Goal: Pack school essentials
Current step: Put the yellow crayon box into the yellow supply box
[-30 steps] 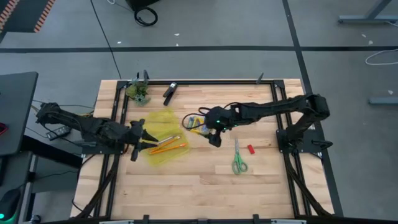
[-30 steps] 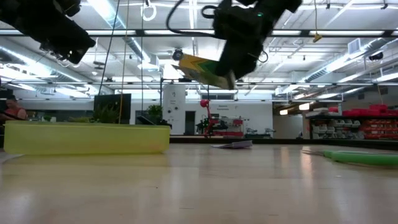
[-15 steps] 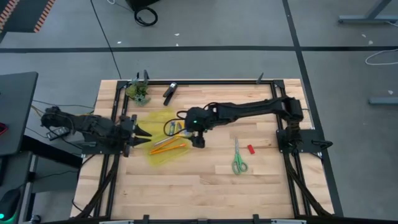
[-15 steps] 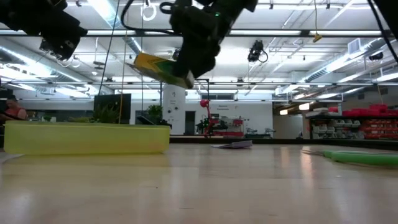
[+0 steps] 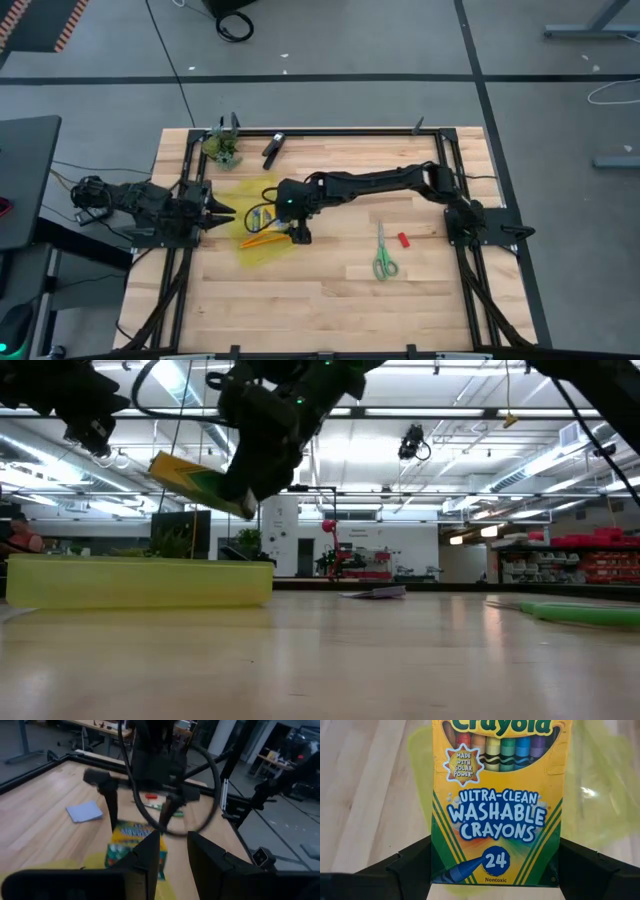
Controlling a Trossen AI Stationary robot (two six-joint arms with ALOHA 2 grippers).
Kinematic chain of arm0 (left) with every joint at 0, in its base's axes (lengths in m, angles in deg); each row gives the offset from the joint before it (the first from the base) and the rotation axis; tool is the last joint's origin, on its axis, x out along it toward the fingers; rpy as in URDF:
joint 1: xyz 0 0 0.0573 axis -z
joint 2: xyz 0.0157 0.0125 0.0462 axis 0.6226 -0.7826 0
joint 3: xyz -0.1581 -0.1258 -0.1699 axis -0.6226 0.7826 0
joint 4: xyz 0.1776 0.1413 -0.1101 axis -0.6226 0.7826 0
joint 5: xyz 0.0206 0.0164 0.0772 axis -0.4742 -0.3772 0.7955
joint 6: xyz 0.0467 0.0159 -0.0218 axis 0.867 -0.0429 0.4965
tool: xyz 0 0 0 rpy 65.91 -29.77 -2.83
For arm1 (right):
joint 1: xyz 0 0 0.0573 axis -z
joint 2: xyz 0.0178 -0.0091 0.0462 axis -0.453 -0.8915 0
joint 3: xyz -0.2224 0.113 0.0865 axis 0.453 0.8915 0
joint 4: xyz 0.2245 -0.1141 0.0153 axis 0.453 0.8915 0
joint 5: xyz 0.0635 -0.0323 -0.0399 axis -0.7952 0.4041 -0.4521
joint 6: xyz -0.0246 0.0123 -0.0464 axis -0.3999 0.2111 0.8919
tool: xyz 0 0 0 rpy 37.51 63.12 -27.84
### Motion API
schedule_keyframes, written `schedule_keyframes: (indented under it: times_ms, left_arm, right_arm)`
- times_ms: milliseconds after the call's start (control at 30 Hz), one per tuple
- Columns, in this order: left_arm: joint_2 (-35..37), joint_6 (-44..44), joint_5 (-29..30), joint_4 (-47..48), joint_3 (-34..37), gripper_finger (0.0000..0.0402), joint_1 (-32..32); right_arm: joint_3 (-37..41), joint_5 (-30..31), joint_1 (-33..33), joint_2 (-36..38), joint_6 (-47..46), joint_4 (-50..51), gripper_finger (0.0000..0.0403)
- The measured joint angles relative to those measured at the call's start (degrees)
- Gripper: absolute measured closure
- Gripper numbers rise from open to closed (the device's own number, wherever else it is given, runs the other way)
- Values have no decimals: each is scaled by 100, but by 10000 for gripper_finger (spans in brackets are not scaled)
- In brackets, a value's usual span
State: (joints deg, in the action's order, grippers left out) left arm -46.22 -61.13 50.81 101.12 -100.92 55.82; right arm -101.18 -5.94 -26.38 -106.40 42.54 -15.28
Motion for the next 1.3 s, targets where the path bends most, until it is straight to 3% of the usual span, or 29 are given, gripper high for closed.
schedule_keyframes:
  times_ms: [267, 633, 1300]
  left_arm:
    - [-3, -158, 31, 45, -1, 294, 0]
    - [-7, -306, 49, 165, -1, 294, 0]
    - [-9, -352, 69, 289, -1, 294, 0]
  right_arm:
    - [-568, -457, 0, -623, 398, 18, 50]
    - [-797, -483, 15, -1159, 848, -37, 50]
    - [-753, -442, 157, -1179, 1689, 255, 50]
